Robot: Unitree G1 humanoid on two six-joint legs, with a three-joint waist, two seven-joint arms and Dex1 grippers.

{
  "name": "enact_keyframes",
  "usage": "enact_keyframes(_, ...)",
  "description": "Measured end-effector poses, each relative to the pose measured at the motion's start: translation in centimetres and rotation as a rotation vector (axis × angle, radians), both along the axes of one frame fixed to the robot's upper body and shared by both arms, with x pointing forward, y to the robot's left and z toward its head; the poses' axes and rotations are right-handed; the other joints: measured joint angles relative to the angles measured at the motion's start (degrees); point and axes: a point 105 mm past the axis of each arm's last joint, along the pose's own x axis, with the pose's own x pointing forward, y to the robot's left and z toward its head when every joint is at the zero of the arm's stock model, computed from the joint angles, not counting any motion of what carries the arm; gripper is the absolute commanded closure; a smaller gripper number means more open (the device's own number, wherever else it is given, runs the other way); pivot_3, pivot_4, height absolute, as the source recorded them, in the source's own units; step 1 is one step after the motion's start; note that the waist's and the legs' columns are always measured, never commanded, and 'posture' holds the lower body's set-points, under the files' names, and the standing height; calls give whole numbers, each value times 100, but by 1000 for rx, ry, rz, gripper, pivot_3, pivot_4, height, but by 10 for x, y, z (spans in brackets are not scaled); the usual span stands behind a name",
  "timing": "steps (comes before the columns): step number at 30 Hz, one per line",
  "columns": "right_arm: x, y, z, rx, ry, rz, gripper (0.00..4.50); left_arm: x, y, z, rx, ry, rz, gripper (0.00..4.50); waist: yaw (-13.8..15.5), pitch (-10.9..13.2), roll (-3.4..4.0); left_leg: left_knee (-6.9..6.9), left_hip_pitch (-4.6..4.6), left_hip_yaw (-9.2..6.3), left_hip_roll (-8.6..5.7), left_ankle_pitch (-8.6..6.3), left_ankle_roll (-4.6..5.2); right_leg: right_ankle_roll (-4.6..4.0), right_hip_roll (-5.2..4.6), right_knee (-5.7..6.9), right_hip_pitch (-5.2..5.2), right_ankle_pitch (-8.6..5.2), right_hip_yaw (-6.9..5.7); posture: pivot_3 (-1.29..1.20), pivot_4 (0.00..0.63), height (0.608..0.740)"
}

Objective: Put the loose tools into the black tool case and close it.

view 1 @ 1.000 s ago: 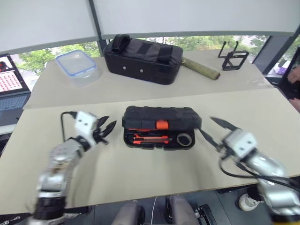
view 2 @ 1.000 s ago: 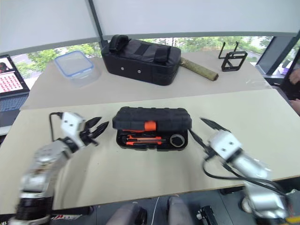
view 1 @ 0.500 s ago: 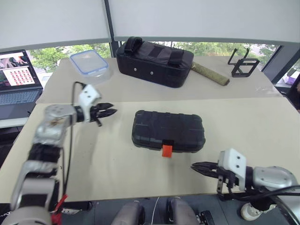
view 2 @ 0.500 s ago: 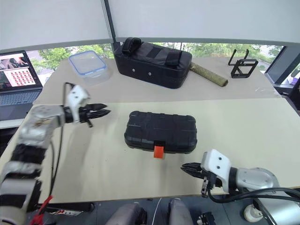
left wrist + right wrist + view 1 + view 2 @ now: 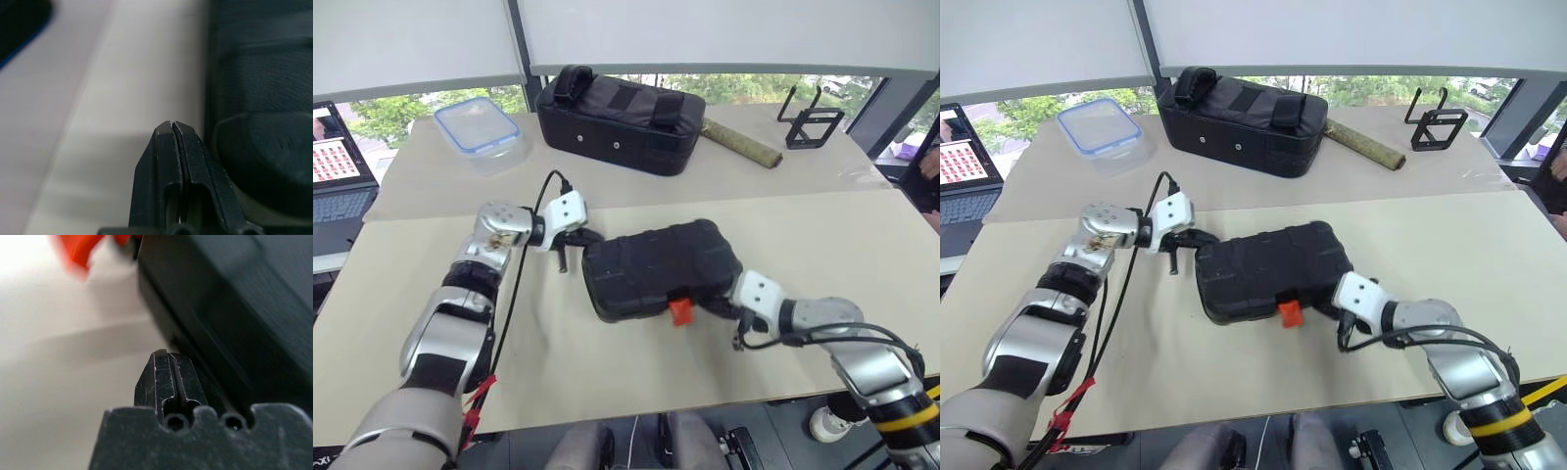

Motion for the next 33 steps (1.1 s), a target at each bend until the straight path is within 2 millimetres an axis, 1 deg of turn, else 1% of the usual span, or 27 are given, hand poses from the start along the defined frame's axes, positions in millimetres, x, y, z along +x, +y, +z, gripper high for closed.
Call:
enact_keyframes(3,10,-12,4,-3,-30,-61,4500,-21,6,-9,-2,80,-77,4421,20,0,0,-1,-3,-3,1,0,0,0,10,16,-13,0,-1,0,150,714)
enact_keyframes(5,11,-14,4,1,-35,-74,4500,-25,7,-8,-30,117,-70,4421,44,0,0,5,-16,-3,1,0,0,0,14,45,-25,0,-1,0,150,714)
enact_keyframes(6,11,-16,5,6,-34,-81,4500,-24,7,-3,-56,133,-54,4421,56,1,1,13,-22,-4,0,0,0,0,14,53,-27,0,-1,0,150,714)
enact_keyframes(7,10,-18,6,14,-34,-88,4500,-22,5,4,-92,146,-39,4421,64,1,1,21,-28,-9,0,0,0,0,15,53,-28,0,-1,0,150,714)
enact_keyframes(8,5,-22,9,50,-24,-102,4500,-16,1,23,-179,175,1,4421,94,2,1,41,-52,-21,0,0,1,0,20,53,-35,0,-3,0,150,714)
enact_keyframes(9,3,-22,11,66,-21,-100,4500,-13,1,34,-216,182,19,4421,93,2,1,47,-57,-25,0,0,1,0,22,56,-37,0,-3,0,150,714)
enact_keyframes(10,-3,-22,15,97,-11,-94,4500,-11,-4,54,-276,187,28,4421,101,2,1,53,-61,-27,-2,0,2,1,22,57,-37,0,-3,0,150,714)
enact_keyframes(11,-9,-23,21,125,-5,-89,4500,-12,-12,75,-325,187,8,4421,100,2,1,55,-59,-25,-2,-1,4,2,22,58,-33,0,-3,0,150,714)
enact_keyframes(12,-14,-24,25,149,0,-89,4500,-16,-23,88,-354,189,-31,4421,98,0,3,53,-54,-25,-3,-2,5,2,19,59,-29,0,-3,0,150,714)
enact_keyframes(13,-19,-25,31,177,6,-94,4500,-25,-41,94,-361,204,-91,4421,96,-1,6,53,-48,-25,-3,-3,6,3,17,59,-23,0,-1,0,150,714)
enact_keyframes(14,-23,-26,35,196,8,-98,4500,-31,-52,94,-352,211,-137,4421,99,-3,9,51,-44,-25,-3,-3,6,3,16,57,-18,0,0,0,150,714)
enact_keyframes(15,-26,-26,39,215,9,-104,4500,-38,-66,89,-330,227,-183,4421,103,-4,10,50,-40,-25,-3,-3,6,3,14,55,-12,0,1,0,150,714)
enact_keyframes(16,-29,-25,44,232,5,-111,4500,-45,-80,78,-296,244,-224,4421,105,-6,14,47,-31,-25,-3,-3,6,3,14,53,-6,0,6,0,150,714)
enact_keyframes(17,-32,-22,50,245,-1,-108,4500,-54,-97,56,-247,283,-269,4421,101,-6,14,43,-20,-20,-3,-4,6,3,14,44,1,0,10,0,150,714)
enact_keyframes(18,-34,-18,53,252,-3,-98,4500,-59,-106,37,-201,312,-286,4421,79,-4,11,40,-19,-15,0,-3,6,3,14,40,-4,0,15,0,150,714)
enact_keyframes(19,-38,-15,53,252,5,-92,4500,-60,-112,16,-130,311,-285,4421,57,-4,10,37,-15,-11,6,-3,4,2,7,40,-4,0,22,0,150,714)
enact_keyframes(20,-41,-12,50,250,19,-90,4500,-60,-115,8,-109,292,-290,4421,48,-2,7,31,-8,-8,10,-2,1,0,5,43,-4,-1,26,0,150,714)
enact_keyframes(22,-45,-6,43,245,56,-84,4500,-53,-119,7,-40,163,-297,4421,56,-5,10,26,11,-9,18,1,-6,-10,3,36,18,3,35,0,150,714)
enact_keyframes(24,-46,0,38,249,71,-82,4500,-49,-121,6,-14,95,-299,4421,68,-11,20,-2,60,-12,19,-4,1,-10,-2,9,71,3,34,0,150,714)
enact_keyframes(25,-47,3,34,246,80,-79,4500,-47,-122,4,-17,89,-294,4421,76,-11,20,-16,85,-15,19,-8,8,-8,0,-9,97,3,32,0,150,714)
enact_keyframes(27,-48,11,27,246,98,-71,4500,-47,-124,3,-26,88,-293,4421,78,-11,18,-15,95,-17,19,-10,12,-3,7,-15,113,2,24,0,150,714)
enact_keyframes(30,-49,18,18,240,123,-72,4500,-46,-124,3,-31,80,-296,4421,81,-12,19,-12,95,-16,16,-8,10,-1,20,-8,109,4,20,0,150,714)
enact_keyframes(33,-46,20,8,220,135,-94,4500,-45,-123,3,-37,82,-288,4421,76,-14,18,-12,94,-15,14,-6,8,-1,20,-8,104,5,18,0,150,714)
